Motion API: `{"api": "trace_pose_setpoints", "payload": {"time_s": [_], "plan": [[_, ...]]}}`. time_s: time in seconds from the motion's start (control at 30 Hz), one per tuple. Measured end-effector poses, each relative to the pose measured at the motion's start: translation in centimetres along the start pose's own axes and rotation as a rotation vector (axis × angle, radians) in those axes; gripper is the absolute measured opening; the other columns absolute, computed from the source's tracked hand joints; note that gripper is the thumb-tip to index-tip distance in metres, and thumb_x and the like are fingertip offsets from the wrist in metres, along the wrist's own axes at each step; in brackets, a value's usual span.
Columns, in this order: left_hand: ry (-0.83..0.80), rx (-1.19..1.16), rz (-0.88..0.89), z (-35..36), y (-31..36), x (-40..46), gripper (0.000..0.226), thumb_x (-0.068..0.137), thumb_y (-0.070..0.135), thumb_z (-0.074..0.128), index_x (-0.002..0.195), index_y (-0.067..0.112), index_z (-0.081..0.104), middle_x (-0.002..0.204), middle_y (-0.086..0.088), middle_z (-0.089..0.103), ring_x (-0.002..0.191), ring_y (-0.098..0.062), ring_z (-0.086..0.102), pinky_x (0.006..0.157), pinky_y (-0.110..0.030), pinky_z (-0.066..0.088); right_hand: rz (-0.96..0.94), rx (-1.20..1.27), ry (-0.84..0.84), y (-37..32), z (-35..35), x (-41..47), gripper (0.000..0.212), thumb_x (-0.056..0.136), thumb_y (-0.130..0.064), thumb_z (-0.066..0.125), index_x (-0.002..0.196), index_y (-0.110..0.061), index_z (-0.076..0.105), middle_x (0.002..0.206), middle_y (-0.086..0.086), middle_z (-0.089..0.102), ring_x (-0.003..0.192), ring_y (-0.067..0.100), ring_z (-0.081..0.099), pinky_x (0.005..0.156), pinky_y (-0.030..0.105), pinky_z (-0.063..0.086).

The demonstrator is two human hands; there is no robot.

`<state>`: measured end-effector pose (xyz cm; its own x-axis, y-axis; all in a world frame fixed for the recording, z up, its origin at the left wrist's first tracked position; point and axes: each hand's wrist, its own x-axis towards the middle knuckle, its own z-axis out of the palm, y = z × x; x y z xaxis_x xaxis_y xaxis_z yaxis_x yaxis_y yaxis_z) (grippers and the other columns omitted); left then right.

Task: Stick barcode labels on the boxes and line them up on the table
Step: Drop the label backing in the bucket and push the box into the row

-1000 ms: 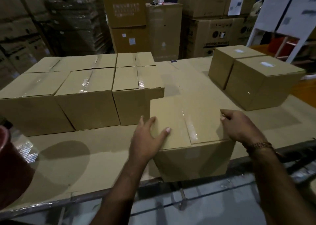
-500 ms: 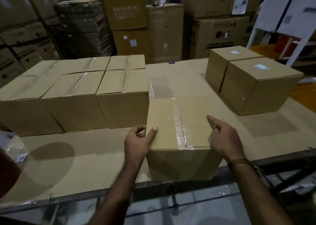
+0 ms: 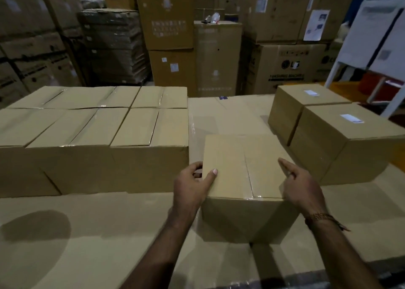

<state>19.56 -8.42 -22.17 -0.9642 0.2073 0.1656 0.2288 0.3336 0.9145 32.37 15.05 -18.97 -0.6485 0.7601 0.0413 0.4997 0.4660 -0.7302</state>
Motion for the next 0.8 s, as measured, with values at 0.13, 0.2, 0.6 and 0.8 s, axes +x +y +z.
{"api": "trace_pose_setpoints", "payload": {"time_s": [0.13, 0.2, 0.6, 0.8], "plan": [[0.116, 0.378, 0.363, 1.4, -0.2, 4.6, 0.046, 0.094, 0.057, 0.07, 0.121, 0.021, 0.076, 0.129, 0.003, 0.069, 0.122, -0.017, 0.061, 0.102, -0.028, 0.047, 0.005, 0.012, 0.0, -0.7, 1.5, 4.9, 0.058, 0.106, -0.008, 0.043, 0.149, -0.045, 0.057, 0.154, 0.0, 0.059, 0.096, 0.024, 0.068, 0.072, 0.041, 0.059], [0.087, 0.608, 0.583, 1.5, -0.3, 6.8, 0.062, 0.102, 0.071, 0.043, 0.116, 0.021, 0.077, 0.13, -0.001, 0.069, 0.128, -0.024, 0.059, 0.118, -0.048, 0.038, 0.019, 0.026, -0.002, -0.6, 2.5, 7.4, 0.058, 0.107, -0.008, 0.044, 0.15, -0.046, 0.055, 0.152, 0.0, 0.06, 0.076, 0.017, 0.061, 0.055, 0.032, 0.05], [0.091, 0.894, 0.26, -2.7, -0.7, 21.5, 0.073, 0.102, 0.069, 0.018, 0.146, 0.027, 0.058, 0.153, 0.0, 0.055, 0.15, -0.022, 0.039, 0.128, -0.054, 0.018, -0.026, -0.018, -0.002, -6.6, 8.5, 20.7, 0.065, 0.095, -0.003, 0.049, 0.151, -0.036, 0.057, 0.147, 0.003, 0.064, 0.1, 0.027, 0.065, 0.083, 0.044, 0.061], [0.012, 0.924, 0.156, -2.1, -1.8, 28.2, 0.055, 0.104, 0.044, 0.05, 0.155, 0.022, 0.046, 0.157, -0.003, 0.051, 0.147, -0.023, 0.042, 0.127, -0.052, 0.024, -0.099, -0.056, -0.035, -8.8, 11.0, 25.9, 0.071, 0.092, 0.001, 0.053, 0.153, -0.036, 0.055, 0.147, 0.008, 0.064, 0.106, 0.035, 0.068, 0.086, 0.049, 0.061]]}}
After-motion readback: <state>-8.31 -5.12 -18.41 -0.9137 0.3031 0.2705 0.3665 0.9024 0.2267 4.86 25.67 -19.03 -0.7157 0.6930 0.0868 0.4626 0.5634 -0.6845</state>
